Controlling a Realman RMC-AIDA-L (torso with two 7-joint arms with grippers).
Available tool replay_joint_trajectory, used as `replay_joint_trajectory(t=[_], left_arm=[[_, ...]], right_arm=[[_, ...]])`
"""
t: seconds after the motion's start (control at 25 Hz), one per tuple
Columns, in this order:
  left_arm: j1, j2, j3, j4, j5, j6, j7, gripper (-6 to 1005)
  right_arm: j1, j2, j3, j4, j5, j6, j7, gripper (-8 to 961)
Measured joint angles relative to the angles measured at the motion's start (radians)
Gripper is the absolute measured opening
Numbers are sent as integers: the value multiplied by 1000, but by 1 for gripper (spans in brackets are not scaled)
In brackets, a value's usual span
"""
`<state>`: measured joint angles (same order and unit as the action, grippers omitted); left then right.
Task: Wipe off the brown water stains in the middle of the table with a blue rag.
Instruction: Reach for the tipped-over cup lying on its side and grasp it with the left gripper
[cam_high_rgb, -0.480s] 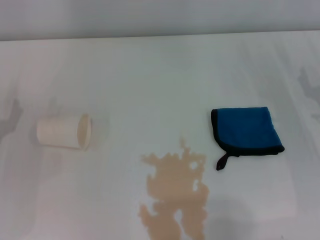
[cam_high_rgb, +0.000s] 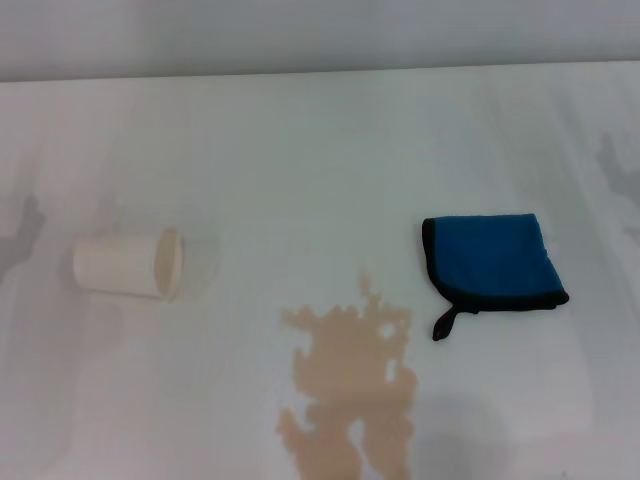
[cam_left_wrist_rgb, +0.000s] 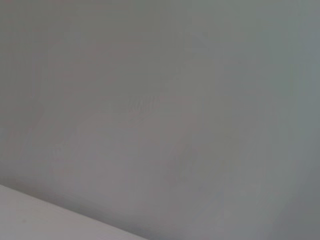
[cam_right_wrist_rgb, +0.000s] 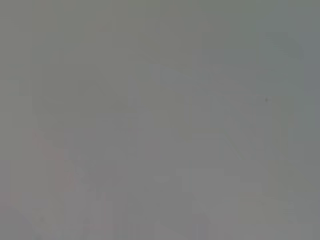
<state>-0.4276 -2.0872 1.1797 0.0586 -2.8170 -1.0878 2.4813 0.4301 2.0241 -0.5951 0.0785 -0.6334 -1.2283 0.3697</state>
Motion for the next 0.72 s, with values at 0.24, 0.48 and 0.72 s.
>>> replay_joint_trajectory(t=[0.24,0.48,0.72], left_arm=[[-12,7,7,49,18,0,-44,877],[-17,28,9,182,101,20,-155,875],[-34,94,9,329,386,21,-243,874]], right_arm=[[5,-1,0,-25,1,1,0,857],[15,-3,32,-28,1,1,0,857],[22,-2,49,-28,2,3,0,857]])
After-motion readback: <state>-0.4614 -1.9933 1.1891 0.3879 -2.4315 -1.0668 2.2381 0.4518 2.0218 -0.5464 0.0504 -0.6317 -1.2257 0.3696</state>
